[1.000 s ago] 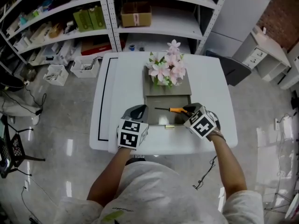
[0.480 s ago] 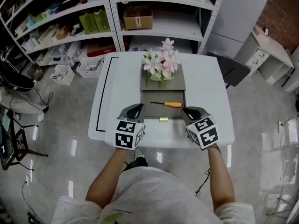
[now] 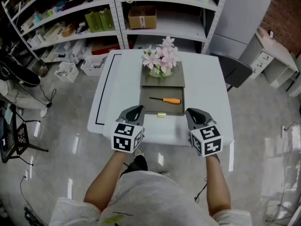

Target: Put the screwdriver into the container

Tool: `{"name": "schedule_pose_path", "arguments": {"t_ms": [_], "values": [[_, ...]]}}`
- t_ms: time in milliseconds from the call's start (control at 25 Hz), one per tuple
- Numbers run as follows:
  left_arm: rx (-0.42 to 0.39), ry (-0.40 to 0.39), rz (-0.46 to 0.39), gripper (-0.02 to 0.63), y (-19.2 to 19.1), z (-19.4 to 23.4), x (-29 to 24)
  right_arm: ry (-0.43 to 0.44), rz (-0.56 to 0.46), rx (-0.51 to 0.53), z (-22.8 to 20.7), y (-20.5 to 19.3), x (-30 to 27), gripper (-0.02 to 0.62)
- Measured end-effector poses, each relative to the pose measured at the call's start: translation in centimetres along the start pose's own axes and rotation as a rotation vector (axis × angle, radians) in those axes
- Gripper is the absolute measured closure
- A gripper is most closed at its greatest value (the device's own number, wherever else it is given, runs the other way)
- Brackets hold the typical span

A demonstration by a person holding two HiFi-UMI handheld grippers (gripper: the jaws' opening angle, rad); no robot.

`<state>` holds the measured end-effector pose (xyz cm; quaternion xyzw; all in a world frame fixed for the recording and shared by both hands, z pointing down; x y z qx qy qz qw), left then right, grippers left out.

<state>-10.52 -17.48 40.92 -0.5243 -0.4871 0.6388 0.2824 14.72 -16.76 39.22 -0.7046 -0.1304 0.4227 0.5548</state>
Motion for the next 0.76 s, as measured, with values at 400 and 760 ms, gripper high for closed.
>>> {"name": "schedule_pose_path", "arguments": {"t_ms": [400, 760], "values": [[-0.013, 0.008, 0.007, 0.601, -0.3, -0.9, 1.0, 0.021, -0.019, 0.000, 0.4, -0.2, 0.8, 0.592], [-0.020, -0.001, 0.009, 0.601, -0.4, -1.6, 1.0, 0.028, -0.022, 0.004, 0.4, -0.4, 1.1, 0.592]]}}
Point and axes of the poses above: the fingertips, and each gripper's own axes: x backward along the fingers, z to its left, y out of its top, the point moved 9 cm from there along x, backward along the fingers, and after that the axes turned 9 degrees about y, right-handed, at the moved point
